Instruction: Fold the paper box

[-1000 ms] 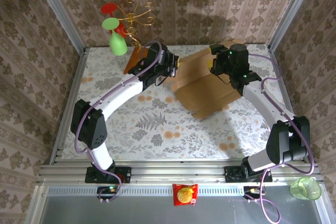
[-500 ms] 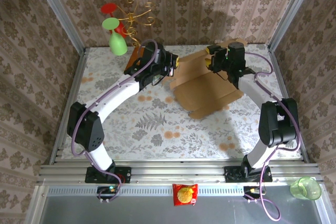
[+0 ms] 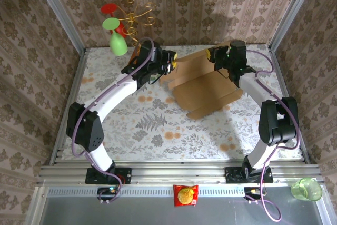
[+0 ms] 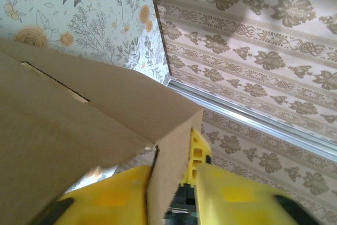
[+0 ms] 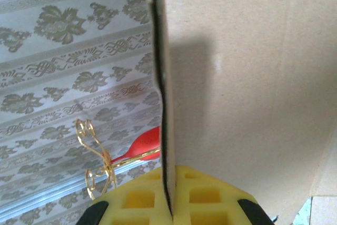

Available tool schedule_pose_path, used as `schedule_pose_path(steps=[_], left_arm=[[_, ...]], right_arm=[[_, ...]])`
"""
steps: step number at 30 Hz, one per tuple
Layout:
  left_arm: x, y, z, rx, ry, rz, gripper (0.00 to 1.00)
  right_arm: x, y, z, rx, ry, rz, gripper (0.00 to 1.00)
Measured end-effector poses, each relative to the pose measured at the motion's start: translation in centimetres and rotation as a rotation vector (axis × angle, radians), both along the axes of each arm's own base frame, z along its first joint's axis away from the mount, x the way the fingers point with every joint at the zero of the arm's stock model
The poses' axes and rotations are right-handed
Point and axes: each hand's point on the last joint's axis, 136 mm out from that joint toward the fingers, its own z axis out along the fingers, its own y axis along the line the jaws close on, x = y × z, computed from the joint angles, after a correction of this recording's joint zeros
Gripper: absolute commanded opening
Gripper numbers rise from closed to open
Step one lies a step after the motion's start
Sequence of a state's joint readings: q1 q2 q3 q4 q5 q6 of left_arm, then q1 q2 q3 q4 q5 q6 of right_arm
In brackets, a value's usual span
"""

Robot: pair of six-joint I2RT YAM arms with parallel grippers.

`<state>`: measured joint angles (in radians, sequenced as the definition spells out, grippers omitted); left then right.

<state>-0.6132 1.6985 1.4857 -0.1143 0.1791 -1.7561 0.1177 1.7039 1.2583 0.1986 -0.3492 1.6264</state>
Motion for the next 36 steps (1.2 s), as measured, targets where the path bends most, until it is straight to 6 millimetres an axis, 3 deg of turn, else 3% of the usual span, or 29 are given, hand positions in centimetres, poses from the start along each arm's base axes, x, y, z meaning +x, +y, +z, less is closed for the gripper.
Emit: schedule_pose_path(steps=[5, 11, 14, 18, 21, 28, 36], left_arm=[[0.1, 1.5, 0.5, 0.070, -0.016, -0.044, 0.50], [-2.1, 2.7, 3.6, 0.117, -0.057, -0.116, 0.46], [-2.5, 2.4, 4.9, 0.126, -0.086, -0.156, 0.44], [-1.5, 1.0, 5.9, 0.134, -0.120, -0.204, 0.44], [-0.9, -0.5, 5.3, 0.156, -0.122, -0.239, 0.44], [-1.4, -3.7, 0.8, 0.227, -0.040, -0.333, 0.44], [-2.2, -4.3, -0.4, 0.264, -0.014, -0.368, 0.45]], right_arm=[[-0.2, -1.0, -1.1, -0.029, 0.050, -0.052, 0.00], [-0.6, -1.6, -0.9, -0.044, 0.063, -0.088, 0.00], [-0.7, -2.0, -0.9, -0.053, 0.073, -0.106, 0.00], [-0.9, -2.0, -1.1, -0.062, 0.085, -0.118, 0.00], [-1.0, -2.0, -1.2, -0.062, 0.091, -0.120, 0.00], [-1.2, -1.9, -1.1, -0.064, 0.095, -0.121, 0.00], [-1.2, -2.0, -1.2, -0.062, 0.098, -0.124, 0.00]])
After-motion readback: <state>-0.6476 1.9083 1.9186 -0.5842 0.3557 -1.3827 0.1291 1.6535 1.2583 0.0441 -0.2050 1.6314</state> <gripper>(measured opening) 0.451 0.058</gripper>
